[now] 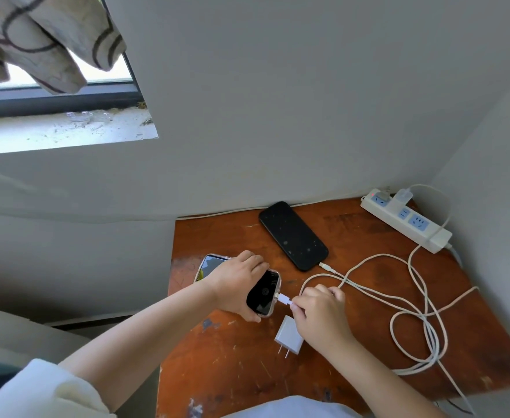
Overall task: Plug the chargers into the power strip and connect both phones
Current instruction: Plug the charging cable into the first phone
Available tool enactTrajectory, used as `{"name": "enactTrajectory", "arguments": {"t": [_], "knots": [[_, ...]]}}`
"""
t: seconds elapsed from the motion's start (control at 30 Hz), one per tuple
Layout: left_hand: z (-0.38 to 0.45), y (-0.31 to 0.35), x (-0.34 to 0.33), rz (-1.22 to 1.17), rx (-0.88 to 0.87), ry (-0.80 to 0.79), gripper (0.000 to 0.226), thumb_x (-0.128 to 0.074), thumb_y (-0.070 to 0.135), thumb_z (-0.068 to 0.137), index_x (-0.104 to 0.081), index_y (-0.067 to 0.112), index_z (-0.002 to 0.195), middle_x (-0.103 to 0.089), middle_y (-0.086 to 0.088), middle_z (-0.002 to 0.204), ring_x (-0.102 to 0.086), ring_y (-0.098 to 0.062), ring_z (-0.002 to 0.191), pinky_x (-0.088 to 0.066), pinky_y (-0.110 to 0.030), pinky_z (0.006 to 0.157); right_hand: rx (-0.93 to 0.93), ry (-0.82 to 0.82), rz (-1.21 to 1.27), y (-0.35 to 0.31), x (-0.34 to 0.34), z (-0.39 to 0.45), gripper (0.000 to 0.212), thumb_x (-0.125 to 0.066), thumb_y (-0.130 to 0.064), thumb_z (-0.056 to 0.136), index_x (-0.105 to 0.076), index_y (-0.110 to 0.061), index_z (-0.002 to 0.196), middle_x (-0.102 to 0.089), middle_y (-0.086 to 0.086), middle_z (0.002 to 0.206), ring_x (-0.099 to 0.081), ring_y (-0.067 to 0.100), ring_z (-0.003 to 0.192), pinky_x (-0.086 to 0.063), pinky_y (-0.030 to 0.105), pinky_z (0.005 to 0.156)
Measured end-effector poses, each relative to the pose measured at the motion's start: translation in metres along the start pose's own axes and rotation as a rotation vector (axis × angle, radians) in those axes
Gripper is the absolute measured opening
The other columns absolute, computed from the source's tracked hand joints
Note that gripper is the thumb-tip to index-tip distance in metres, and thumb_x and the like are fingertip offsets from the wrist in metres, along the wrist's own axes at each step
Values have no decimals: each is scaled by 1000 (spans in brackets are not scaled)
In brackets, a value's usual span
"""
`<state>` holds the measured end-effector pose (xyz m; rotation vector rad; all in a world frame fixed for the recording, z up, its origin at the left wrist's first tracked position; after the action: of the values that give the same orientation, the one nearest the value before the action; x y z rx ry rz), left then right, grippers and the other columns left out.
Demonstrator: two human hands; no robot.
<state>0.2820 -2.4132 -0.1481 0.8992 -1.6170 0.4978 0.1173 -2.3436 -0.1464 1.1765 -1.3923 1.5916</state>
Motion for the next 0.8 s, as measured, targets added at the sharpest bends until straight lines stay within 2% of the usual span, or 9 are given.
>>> {"name": "enactTrajectory", "arguments": {"t": [0.1, 0.23, 0.37, 0.43, 0.5, 0.57, 0.7, 0.8], "knots": [[-1, 1, -1, -3, -2, 12, 92, -66, 59, 65, -29, 12, 135, -37, -8, 139, -28, -23, 126, -27, -31, 106, 22, 62, 5, 0, -1, -2, 13, -62, -14, 84, -74, -10, 89, -75, 9, 84, -64, 24, 85, -42, 39, 83], [-1, 4, -2, 12, -9, 10, 94, -66, 59, 65, -27, 11, 136, -36, -8, 141, -27, -24, 126, -25, -32, 107, 0, -2, 10, 5, -2, -2, 26, -46, -26, 94, -66, -19, 108, -70, 1, 106, -55, 14, 101, -32, 30, 95], [0, 5, -3, 10, -4, 17, 94, -65, 59, 66, -26, 10, 137, -35, -9, 141, -27, -24, 126, -25, -32, 107, -8, -2, -40, 5, -1, 0, 28, -44, -28, 94, -64, -20, 111, -68, -1, 110, -52, 13, 105, -30, 29, 97], [0, 6, -4, 24, -5, 14, 95, -64, 60, 66, -25, 10, 137, -35, -9, 141, -27, -24, 126, -25, -32, 107, -3, 28, -70, -1, 6, 0, 22, -53, -24, 90, -70, -16, 102, -72, 3, 99, -58, 16, 98, -35, 34, 94], [0, 8, -7, 44, -2, 19, 96, -64, 60, 66, -24, 9, 138, -34, -9, 142, -26, -25, 127, -25, -32, 107, 24, 82, -124, -3, 9, -2, 6, -77, -16, 70, -76, -12, 75, -74, 5, 70, -66, 20, 75, -48, 42, 78], [-1, 9, -10, 39, 12, 39, 96, -64, 60, 66, -24, 9, 138, -34, -9, 142, -26, -25, 128, -24, -32, 108, 27, 148, -150, -5, 10, -4, 18, -89, -15, 48, -74, -15, 57, -70, 1, 52, -65, 16, 56, -55, 41, 66], [-3, 10, -14, 43, 26, 84, 95, -62, 60, 68, -24, 9, 138, -33, -9, 143, -25, -26, 129, -22, -33, 109, 34, 248, -179, -2, 7, -8, 22, -91, -16, 44, -74, -16, 58, -69, 0, 51, -66, 15, 56, -54, 44, 68], [-4, 11, -14, 41, 34, 100, 93, -61, 60, 68, -25, 9, 137, -34, -9, 142, -25, -26, 129, -22, -33, 109, 43, 293, -202, -1, 3, -10, 23, -91, -15, 45, -74, -16, 61, -70, 0, 53, -67, 17, 59, -52, 43, 75]]}}
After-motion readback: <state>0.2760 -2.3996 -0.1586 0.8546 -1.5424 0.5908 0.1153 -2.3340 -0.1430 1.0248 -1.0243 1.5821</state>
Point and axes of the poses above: each hand's wrist, its own z-axis towards the middle knuckle, its own x-axis out of the back of the hand, y = z × x, the point moved 1 cm from there along z, towards the middle knuckle
